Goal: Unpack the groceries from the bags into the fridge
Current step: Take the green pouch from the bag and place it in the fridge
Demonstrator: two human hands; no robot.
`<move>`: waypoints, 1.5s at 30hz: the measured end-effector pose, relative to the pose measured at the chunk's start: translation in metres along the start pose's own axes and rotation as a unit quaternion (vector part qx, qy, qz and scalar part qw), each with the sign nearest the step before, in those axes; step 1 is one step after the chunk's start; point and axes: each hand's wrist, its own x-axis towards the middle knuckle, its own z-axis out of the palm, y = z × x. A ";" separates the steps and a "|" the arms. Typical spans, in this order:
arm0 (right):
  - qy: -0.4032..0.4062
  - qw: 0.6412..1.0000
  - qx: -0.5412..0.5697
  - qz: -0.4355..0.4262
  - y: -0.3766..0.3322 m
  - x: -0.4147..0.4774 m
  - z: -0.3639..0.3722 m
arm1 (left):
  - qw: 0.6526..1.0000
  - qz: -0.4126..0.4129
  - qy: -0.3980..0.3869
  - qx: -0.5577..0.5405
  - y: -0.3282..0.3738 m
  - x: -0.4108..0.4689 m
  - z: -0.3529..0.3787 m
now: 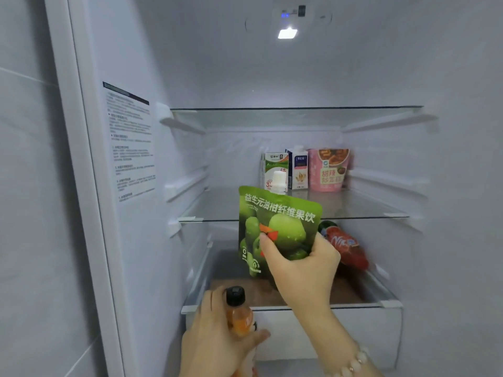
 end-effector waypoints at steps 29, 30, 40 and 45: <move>-0.188 0.973 0.013 0.130 0.036 0.134 -0.043 | 0.911 0.165 -0.190 -0.327 0.150 0.154 -0.076; -0.205 0.971 -0.015 0.121 0.038 0.136 -0.043 | 0.909 0.163 -0.184 -0.337 0.150 0.158 -0.077; -0.228 0.925 -0.288 0.100 0.067 0.137 -0.034 | 0.993 -0.006 0.116 -0.007 0.114 0.233 -0.084; -0.275 0.831 -0.483 0.029 0.066 0.130 -0.029 | 0.988 -0.058 0.125 0.071 0.115 0.265 -0.075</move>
